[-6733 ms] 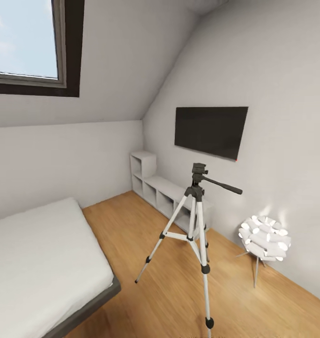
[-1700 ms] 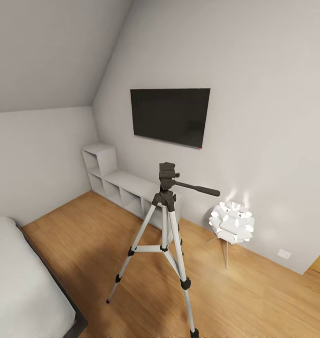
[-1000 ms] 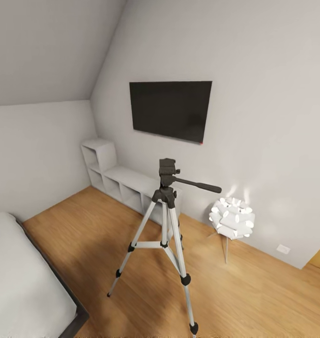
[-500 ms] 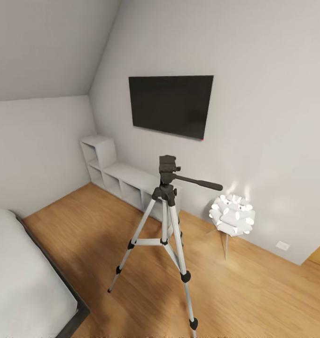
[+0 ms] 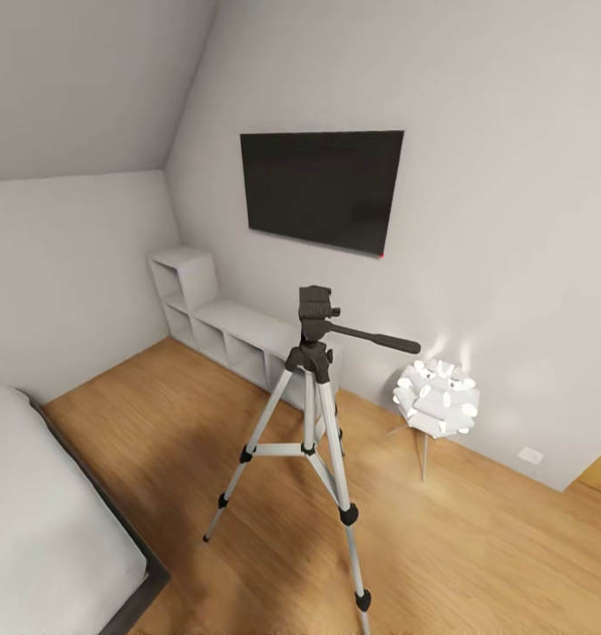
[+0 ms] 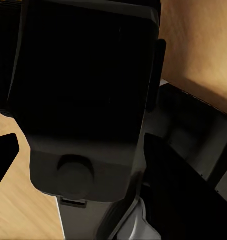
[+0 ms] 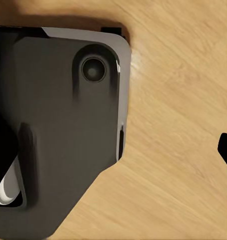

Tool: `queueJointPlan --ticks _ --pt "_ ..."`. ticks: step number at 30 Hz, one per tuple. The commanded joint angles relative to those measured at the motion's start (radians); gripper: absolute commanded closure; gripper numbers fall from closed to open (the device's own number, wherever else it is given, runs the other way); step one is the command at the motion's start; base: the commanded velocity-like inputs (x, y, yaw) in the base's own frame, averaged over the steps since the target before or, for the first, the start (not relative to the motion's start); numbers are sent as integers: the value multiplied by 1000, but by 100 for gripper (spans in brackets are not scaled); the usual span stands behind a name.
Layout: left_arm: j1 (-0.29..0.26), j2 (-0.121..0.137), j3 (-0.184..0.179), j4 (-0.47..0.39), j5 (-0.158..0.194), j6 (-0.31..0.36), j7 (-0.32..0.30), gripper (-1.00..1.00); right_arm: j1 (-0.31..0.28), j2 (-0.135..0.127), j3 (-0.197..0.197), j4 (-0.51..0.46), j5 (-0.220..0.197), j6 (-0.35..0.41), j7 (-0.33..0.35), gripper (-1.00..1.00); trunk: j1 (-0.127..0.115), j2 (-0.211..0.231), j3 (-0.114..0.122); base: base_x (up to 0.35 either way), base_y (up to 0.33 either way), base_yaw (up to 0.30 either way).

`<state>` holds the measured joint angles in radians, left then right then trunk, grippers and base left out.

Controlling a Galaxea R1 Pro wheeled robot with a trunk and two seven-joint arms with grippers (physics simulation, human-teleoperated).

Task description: Attach the digital camera to the camera tripod in the bedroom.

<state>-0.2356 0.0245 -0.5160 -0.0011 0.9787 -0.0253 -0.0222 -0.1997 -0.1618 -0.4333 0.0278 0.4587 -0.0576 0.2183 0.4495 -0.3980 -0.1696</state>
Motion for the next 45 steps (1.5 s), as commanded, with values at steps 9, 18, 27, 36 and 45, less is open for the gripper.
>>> queueJointPlan --ticks 9,18,27,36,45 --pt "-1 -1 -9 0 8 -4 -4 100 -1 -5 -10 3 9 -10 7 -100 0 -2 -12 0 0 0" --pt "-1 -1 -9 0 8 -4 -4 100 -1 -3 -10 3 11 -10 9 -100 0 -2 -13 0 0 0" --pt "-1 -2 -9 1 8 -4 -4 100 -1 0 -10 3 16 -10 19 -100 0 -2 -13 0 0 0" --pt "-1 -3 -10 0 8 -5 -4 100 2 22 -11 -379 9 79 70 -100 0 -2 -13 0 0 0" --pt "-1 -3 -10 0 8 -4 -4 100 -118 84 -10 -888 3 541 353 -100 0 -2 -13 0 0 0"
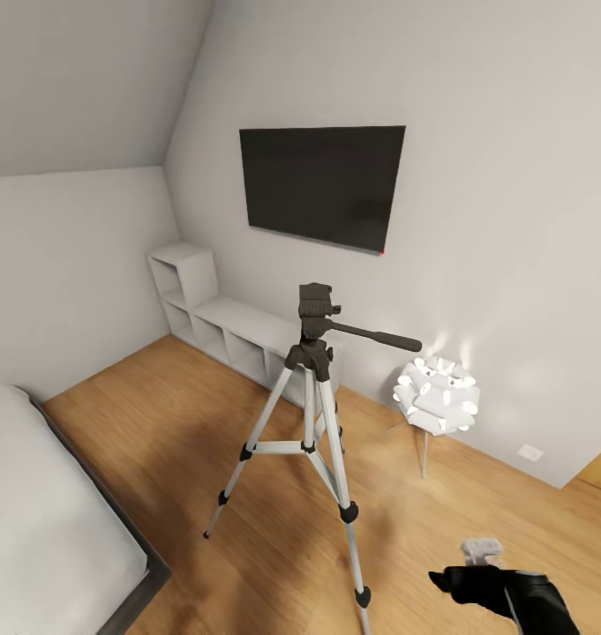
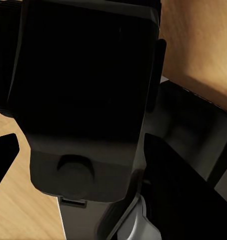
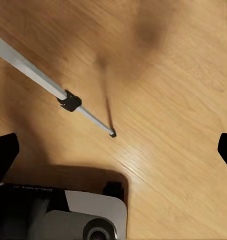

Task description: Attach the digital camera to the camera tripod in the bedroom.

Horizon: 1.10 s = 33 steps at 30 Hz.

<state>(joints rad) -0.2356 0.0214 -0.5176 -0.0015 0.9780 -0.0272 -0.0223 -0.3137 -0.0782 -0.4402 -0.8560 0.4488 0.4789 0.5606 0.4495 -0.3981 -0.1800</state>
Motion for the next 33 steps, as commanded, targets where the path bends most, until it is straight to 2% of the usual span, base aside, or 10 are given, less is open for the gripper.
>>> queueJointPlan --ticks 1,2,4,7,9,14,18,20,23,33 --pt "-1 0 -8 0 8 -2 -4 100 -21 2 -3 -30 13 34 30 -100 1 -2 -2 0 0 0" --pt "-1 0 -8 0 8 -2 -4 100 -77 5 -3 -90 13 106 85 -100 1 -2 -2 0 0 0" --pt "-1 0 -9 0 8 -2 -4 100 -135 7 -2 -129 13 154 138 -100 1 -2 -2 0 0 0" --pt "-1 0 -9 0 8 -3 -4 100 -237 11 8 -162 12 204 239 -100 1 -2 -2 0 0 0" --pt "-1 0 -9 0 8 -3 -4 100 -272 18 31 -179 12 223 287 -100 1 -2 -2 0 0 0" --pt "-1 0 -9 0 8 -3 -5 100 -305 37 63 -275 9 281 369 -100 1 -2 -2 0 0 0" --pt "-1 0 -9 0 8 -4 -5 100 -314 54 81 -390 -13 326 466 -100 1 -2 -2 0 0 0" --pt "-1 1 -8 0 8 -5 -4 100 -315 93 108 -430 -22 337 536 -100 1 -2 -2 0 0 0" --pt "-1 1 -7 0 8 -5 -4 100 -314 111 122 -437 -21 341 562 -100 1 -2 -2 0 0 0" --pt "-1 2 -7 0 8 -5 -4 100 -313 116 132 -437 -22 343 583 -100 1 -2 -2 0 0 0"
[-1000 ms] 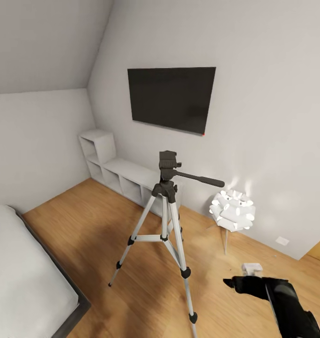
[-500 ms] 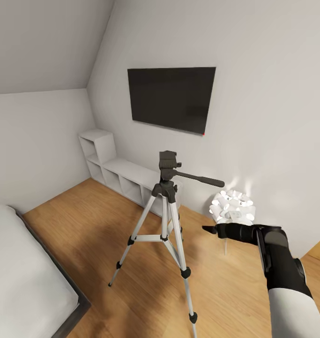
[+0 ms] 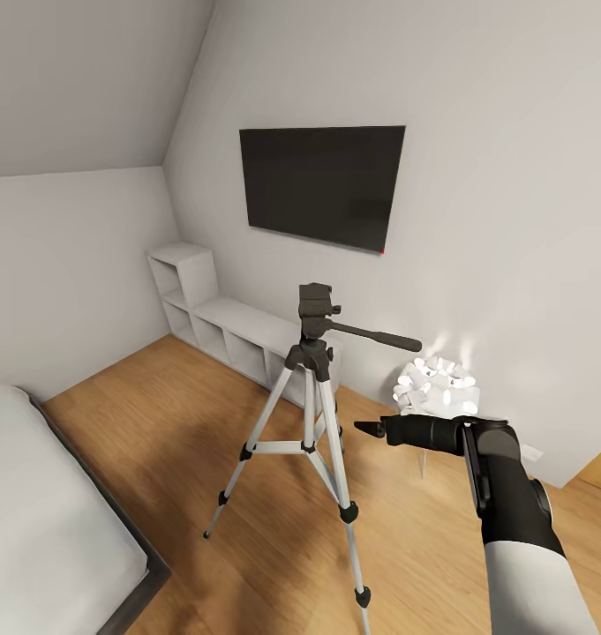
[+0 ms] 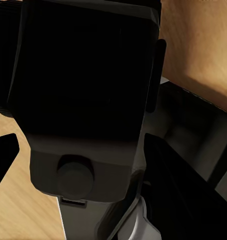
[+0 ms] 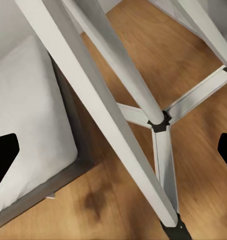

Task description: Attach the digital camera to the camera tripod in the bedroom.

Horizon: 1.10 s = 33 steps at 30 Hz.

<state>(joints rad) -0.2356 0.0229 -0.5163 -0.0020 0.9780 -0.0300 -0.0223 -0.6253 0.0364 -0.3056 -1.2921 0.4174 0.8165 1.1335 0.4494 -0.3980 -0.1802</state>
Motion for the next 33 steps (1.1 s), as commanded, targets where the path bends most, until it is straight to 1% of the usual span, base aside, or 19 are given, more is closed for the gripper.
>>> queueJointPlan --ticks 1,4,15,17,18,21,22,25,28,29,33 --pt "-1 0 -8 0 8 -2 -4 100 -2 1 -3 -1 10 6 10 -100 1 -2 -2 0 0 0" --pt "-1 0 -8 0 8 -2 -4 100 -1 0 -2 -1 11 6 11 -100 1 -2 -2 0 0 0" --pt "-1 0 -8 0 8 -2 -4 100 5 4 1 0 37 5 12 -100 1 -2 -2 0 0 0" --pt "-1 0 -8 0 8 -2 -4 100 3 5 8 6 43 3 11 -100 1 -2 -2 0 0 0" --pt "-1 0 -8 0 8 -2 -4 100 2 6 13 11 45 2 11 -100 1 -2 -2 0 0 0" --pt "-1 0 -8 0 8 -2 -5 100 1 8 51 41 61 -14 7 -100 1 -2 -2 0 0 0" --pt "-1 0 -9 0 8 -2 -5 100 0 8 71 57 68 -28 5 -100 1 -2 -2 0 0 0" --pt "-1 0 -8 0 8 -2 -4 100 0 11 96 84 75 -63 3 -100 1 -2 -2 0 0 0" --pt "-1 0 -9 0 8 -2 -5 100 0 13 108 113 76 -101 1 -100 1 -2 -2 0 0 0" --pt "-1 0 -9 0 8 -2 -4 100 0 15 112 139 78 -117 -1 -100 1 -2 -2 0 0 0" --pt "-1 0 -9 0 8 -2 -4 100 -1 15 115 166 76 -128 -4 -100 1 -2 -2 0 0 0"
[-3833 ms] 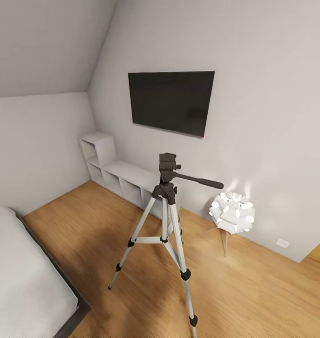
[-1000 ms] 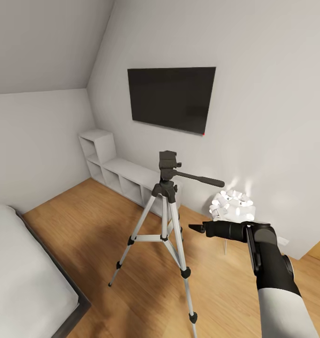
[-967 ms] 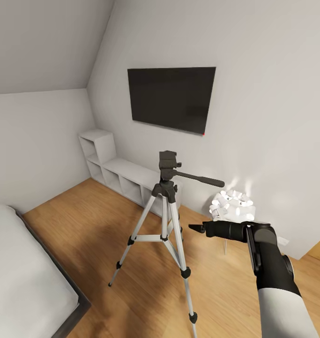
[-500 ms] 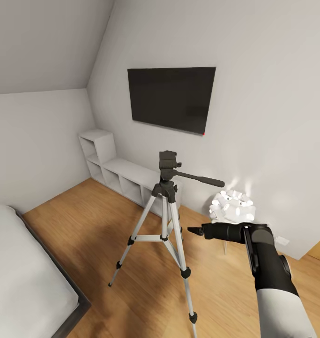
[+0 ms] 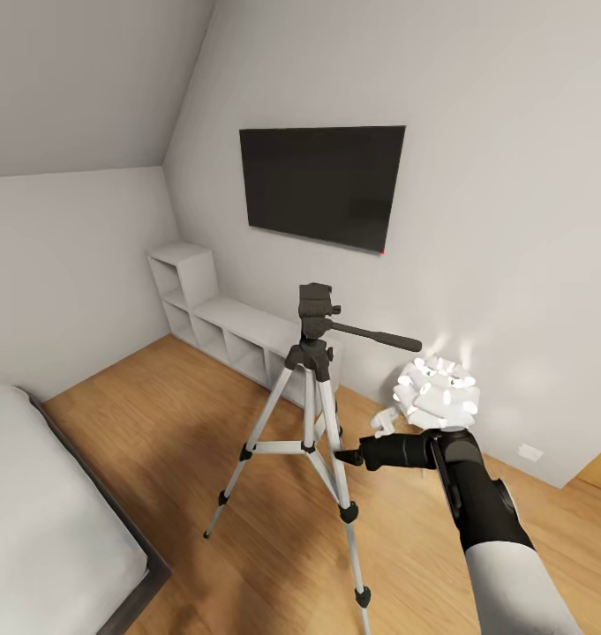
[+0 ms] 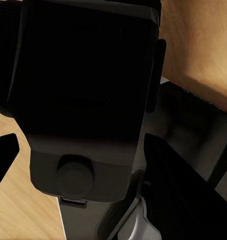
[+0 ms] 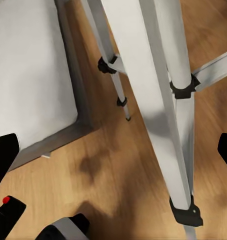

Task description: Attach the digital camera to the camera tripod in the bedroom.

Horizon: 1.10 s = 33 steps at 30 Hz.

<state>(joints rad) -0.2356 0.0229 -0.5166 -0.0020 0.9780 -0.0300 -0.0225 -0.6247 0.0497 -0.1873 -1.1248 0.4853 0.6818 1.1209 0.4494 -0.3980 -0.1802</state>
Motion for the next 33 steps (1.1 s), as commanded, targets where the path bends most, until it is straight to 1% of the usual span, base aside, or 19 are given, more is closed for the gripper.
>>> queueJointPlan --ticks 1,3,5,7,9,11,13,15,18,23,27,33 --pt "-1 0 -8 0 8 -2 -4 100 -1 2 -3 2 7 4 5 -100 1 -2 -2 0 0 0" --pt "-1 0 -8 0 8 -2 -4 100 -1 2 -3 3 6 0 1 -100 1 -2 -2 0 0 0" --pt "0 2 -8 0 9 -4 -3 100 -2 13 -14 15 -5 -12 -11 -100 1 -2 -2 0 0 0" --pt "1 2 -8 0 9 -4 -3 100 -2 25 -15 26 -16 -23 -22 -100 1 -2 -2 0 0 0" --pt "2 2 -8 0 10 -4 -2 100 -1 36 -17 14 -23 -34 -33 -100 1 -2 -2 0 0 0" --pt "2 2 -8 0 9 -4 -2 100 -2 28 -23 3 -12 -24 -34 -100 1 -2 -2 0 0 0" --pt "2 2 -8 0 9 -4 -2 100 -1 27 -29 -8 -1 -15 -23 -100 1 -2 -2 0 0 0" --pt "2 2 -8 0 9 -4 -2 100 -2 27 -33 -17 5 -11 -25 -100 1 -2 -2 0 0 0" --pt "2 2 -8 0 10 -4 -2 100 -1 44 -36 -20 8 -8 -42 -100 1 -2 -2 0 0 0" --pt "2 2 -8 0 9 -4 -2 100 -1 72 -37 -13 6 -33 -70 -100 1 -2 -2 0 0 0" --pt "2 2 -8 0 9 -4 -2 100 -1 91 -37 -6 5 -56 -93 -100 1 -2 -2 0 0 0" --pt "2 2 -8 0 9 -4 -2 100 -1 112 -37 -3 3 -89 -126 -100 1 -2 -2 0 0 0"
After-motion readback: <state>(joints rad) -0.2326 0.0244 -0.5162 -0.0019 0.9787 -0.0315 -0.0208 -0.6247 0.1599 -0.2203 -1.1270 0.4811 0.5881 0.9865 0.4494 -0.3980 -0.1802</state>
